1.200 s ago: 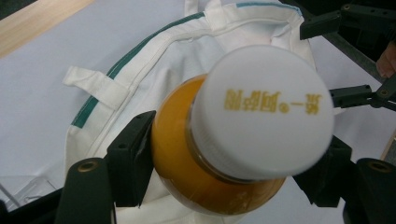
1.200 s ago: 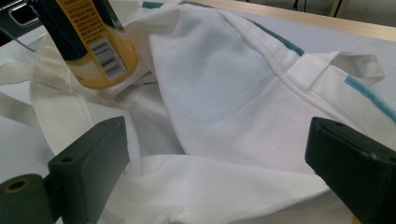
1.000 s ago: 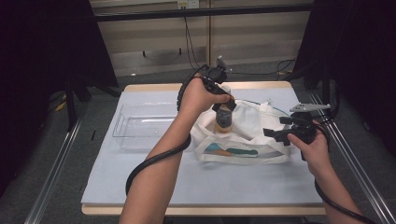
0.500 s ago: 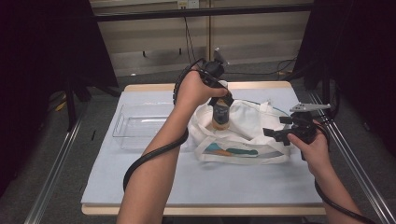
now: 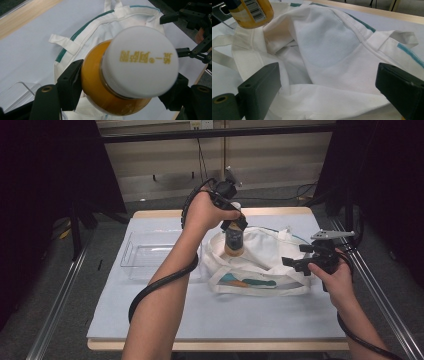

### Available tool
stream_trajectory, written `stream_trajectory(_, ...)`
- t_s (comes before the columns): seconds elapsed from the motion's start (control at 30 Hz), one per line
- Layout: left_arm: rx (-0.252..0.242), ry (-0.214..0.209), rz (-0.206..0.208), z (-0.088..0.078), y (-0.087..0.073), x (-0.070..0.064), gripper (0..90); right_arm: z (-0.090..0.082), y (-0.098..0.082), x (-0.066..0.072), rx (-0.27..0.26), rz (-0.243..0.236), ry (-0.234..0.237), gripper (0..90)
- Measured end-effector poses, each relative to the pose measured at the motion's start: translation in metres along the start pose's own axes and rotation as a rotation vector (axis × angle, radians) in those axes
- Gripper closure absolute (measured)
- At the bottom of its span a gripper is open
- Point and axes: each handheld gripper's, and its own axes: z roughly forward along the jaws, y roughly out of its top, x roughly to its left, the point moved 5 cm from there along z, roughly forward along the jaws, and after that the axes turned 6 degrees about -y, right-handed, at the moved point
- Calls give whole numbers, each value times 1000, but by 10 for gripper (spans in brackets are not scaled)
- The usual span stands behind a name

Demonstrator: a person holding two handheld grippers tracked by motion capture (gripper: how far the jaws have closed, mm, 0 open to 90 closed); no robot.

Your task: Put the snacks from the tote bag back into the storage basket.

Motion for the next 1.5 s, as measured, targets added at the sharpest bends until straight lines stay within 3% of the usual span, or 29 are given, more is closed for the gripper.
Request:
stream_trajectory(0.53,-22,6,-27,-11,2,2,308,-1,1,1,-2,-1,2,57)
stream_trajectory(1.03,-12,12,-19,-23,-2,9,308,1,0,2,1,-2,7,56)
stream_trajectory(1.23,-29,9,-35,-27,-2,11,308,1,0,2,4,-1,6,55)
stream_trajectory(1.37,-13,18,-30,-29,-5,14,308,1,0,3,3,-1,7,55)
stream_trajectory(1.4,-26,14,-47,-29,-5,14,308,1,0,3,4,-1,8,55)
stream_trajectory(1.43,-15,17,-32,-30,-6,15,308,2,0,3,2,-1,7,55)
stream_trajectory(1.5,-24,13,-49,-32,-7,15,308,2,0,3,4,0,6,55)
